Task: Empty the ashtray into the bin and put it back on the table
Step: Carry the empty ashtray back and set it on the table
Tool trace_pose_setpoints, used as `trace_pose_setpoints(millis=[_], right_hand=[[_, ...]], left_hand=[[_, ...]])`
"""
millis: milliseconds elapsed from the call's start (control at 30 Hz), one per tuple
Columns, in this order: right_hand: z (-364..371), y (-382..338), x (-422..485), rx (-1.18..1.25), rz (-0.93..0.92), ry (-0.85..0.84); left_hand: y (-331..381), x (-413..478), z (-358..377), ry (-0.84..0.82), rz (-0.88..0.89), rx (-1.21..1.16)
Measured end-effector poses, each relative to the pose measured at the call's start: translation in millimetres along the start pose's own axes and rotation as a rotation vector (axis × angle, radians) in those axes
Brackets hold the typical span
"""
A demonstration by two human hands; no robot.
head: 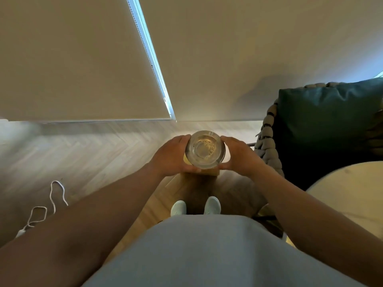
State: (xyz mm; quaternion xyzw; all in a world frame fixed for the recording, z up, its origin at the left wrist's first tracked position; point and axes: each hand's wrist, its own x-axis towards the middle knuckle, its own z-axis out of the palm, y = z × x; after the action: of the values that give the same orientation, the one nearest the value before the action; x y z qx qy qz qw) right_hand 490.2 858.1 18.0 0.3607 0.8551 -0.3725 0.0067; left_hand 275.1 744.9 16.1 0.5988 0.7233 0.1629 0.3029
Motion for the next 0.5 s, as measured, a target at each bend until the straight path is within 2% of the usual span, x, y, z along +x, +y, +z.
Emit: trace_pose_setpoints(millis=[300,500], right_hand=[[14.4,-13.7,-27.9,0.040,0.066,0.028],[44.2,-20.7,-57.2,0.062,0.224,0.191]], left_hand=[[-3.8,-9.8,0.4,-0.056,0.080,0.053],[-7.6,-3.1,-2.0,-0.182,0.227,0.067]])
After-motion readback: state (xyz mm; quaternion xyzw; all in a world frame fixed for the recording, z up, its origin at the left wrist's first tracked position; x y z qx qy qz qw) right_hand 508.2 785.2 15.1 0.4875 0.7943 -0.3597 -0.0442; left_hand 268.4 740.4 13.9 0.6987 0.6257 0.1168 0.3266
